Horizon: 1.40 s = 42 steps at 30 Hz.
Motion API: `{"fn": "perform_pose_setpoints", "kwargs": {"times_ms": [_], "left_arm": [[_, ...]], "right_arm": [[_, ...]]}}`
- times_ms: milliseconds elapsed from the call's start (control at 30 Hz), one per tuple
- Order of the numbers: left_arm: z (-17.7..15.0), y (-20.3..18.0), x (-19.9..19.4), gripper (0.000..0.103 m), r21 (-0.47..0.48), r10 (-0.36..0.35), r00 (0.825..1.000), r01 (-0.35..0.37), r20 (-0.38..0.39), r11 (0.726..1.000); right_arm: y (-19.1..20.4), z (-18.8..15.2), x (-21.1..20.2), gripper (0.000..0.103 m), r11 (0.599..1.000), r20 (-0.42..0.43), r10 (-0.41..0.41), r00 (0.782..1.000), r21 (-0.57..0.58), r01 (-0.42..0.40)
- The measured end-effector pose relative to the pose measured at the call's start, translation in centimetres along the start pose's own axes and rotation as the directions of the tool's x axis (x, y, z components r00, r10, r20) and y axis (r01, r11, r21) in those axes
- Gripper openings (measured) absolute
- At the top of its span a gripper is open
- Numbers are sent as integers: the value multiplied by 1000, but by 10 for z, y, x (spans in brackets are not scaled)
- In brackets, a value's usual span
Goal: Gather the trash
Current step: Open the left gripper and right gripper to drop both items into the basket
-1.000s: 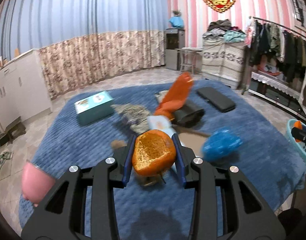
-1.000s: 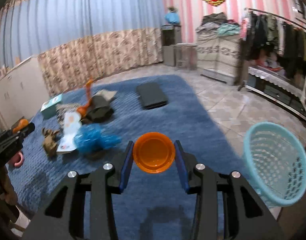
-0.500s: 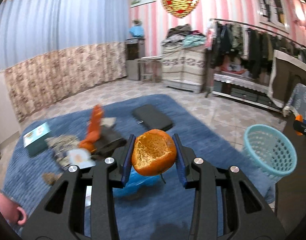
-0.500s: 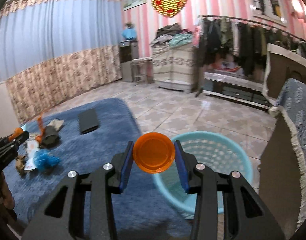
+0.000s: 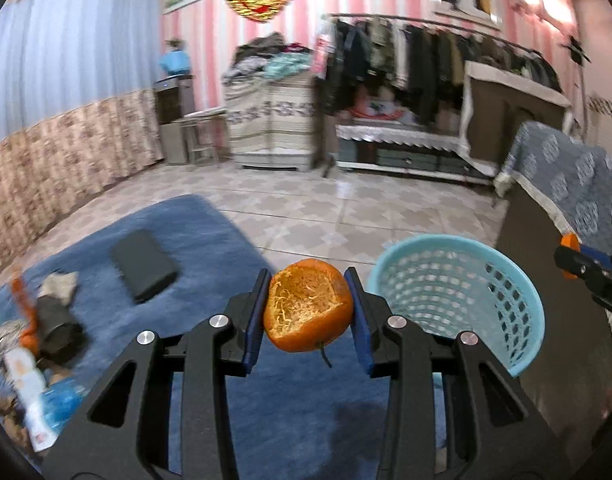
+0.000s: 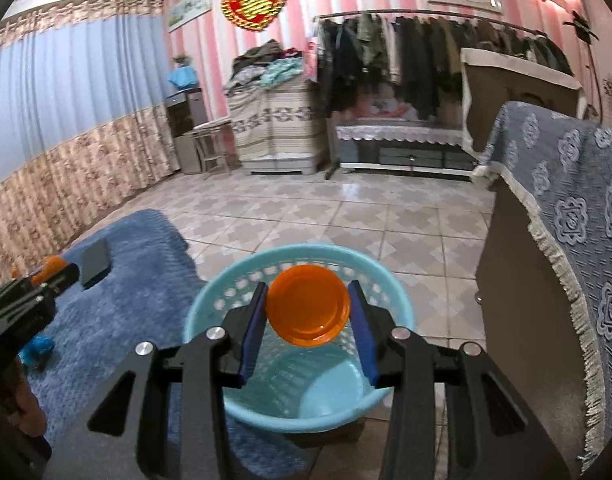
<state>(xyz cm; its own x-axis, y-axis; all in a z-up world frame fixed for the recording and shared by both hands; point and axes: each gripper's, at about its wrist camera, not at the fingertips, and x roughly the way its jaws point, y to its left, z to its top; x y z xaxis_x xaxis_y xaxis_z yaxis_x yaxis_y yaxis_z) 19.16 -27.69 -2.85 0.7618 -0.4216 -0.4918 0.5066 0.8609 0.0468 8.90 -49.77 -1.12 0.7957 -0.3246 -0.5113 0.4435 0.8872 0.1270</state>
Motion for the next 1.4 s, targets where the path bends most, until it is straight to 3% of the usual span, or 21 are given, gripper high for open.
{"fn": "perform_pose_setpoints", "kwargs": {"times_ms": [167, 367, 667, 767, 833, 1000, 1233, 1400], "left_arm": [[-4, -36, 32, 37, 51, -72, 997, 74, -30, 996], [2, -52, 64, 37, 7, -158, 987, 159, -38, 987], [11, -87, 97, 37, 80, -176, 983, 179, -46, 981], [13, -95, 99, 46, 97, -178, 983, 181, -41, 979], [16, -95, 98, 66, 88, -185, 982, 187, -34, 978], [20, -89, 90, 89, 114, -131, 991, 128, 16, 985], [22, -51, 80, 98, 50, -69, 997, 67, 33, 997], [23, -23, 66, 98, 20, -9, 999, 8, 46, 1000]], "right_arm": [[-17, -5, 17, 40, 999, -15, -30, 999, 36, 30], [-24, -11, 32, 40, 997, -29, -57, 998, 55, 58], [-32, -14, 42, 40, 993, -34, -94, 995, 73, 96], [-33, -17, 43, 40, 992, -39, -90, 995, 86, 93], [-31, -18, 43, 40, 991, -40, -93, 995, 87, 97], [-30, -19, 44, 40, 992, -42, -92, 995, 84, 95], [-19, -25, 56, 40, 995, -57, -78, 995, 65, 82], [-4, -29, 68, 40, 995, -63, -76, 995, 52, 79]]}}
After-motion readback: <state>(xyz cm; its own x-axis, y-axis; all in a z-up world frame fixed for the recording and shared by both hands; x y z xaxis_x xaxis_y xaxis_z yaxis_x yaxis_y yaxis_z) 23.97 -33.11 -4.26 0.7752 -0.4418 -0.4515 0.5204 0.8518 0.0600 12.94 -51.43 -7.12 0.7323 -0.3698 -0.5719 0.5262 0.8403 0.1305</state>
